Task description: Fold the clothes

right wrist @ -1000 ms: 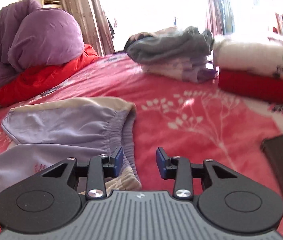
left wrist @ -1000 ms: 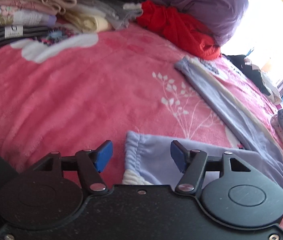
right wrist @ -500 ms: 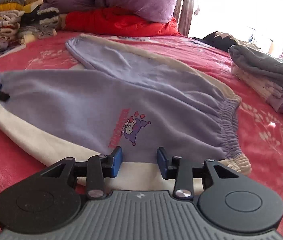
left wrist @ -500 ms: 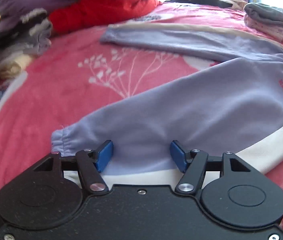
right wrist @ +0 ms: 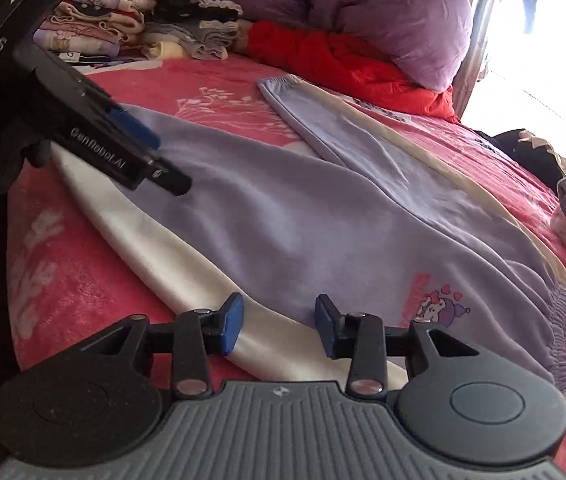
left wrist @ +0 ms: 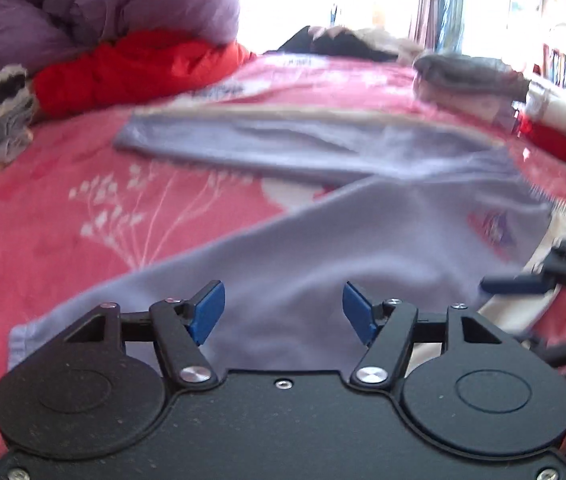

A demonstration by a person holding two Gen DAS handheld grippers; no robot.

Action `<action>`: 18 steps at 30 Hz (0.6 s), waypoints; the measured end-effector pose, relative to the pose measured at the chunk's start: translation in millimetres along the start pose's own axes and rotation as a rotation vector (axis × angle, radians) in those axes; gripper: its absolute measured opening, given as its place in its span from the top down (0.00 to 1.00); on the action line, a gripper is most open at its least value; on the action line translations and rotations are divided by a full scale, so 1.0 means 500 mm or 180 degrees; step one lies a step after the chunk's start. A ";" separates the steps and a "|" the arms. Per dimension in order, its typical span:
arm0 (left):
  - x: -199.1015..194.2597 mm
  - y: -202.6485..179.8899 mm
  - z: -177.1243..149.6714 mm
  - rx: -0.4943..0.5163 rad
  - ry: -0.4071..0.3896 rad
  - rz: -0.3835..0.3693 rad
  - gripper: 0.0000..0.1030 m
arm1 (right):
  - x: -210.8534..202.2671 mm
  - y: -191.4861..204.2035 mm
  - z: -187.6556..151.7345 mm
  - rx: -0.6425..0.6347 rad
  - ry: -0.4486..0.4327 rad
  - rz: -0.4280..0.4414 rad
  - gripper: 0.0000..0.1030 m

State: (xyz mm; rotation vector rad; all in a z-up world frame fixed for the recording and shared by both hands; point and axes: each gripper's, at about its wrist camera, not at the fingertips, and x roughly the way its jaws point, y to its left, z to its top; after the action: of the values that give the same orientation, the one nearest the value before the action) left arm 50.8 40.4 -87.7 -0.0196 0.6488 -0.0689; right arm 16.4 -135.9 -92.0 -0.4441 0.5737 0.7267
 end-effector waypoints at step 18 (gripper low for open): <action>-0.021 0.124 -0.023 -0.0519 0.0537 0.0441 0.33 | -0.033 -0.028 -0.017 0.0319 0.0013 0.0412 0.56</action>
State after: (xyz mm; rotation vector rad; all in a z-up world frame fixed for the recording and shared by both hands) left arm 39.1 102.9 -92.7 -0.1272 0.8216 0.1172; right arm 13.7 -158.2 -85.8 -0.3174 0.6440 0.8169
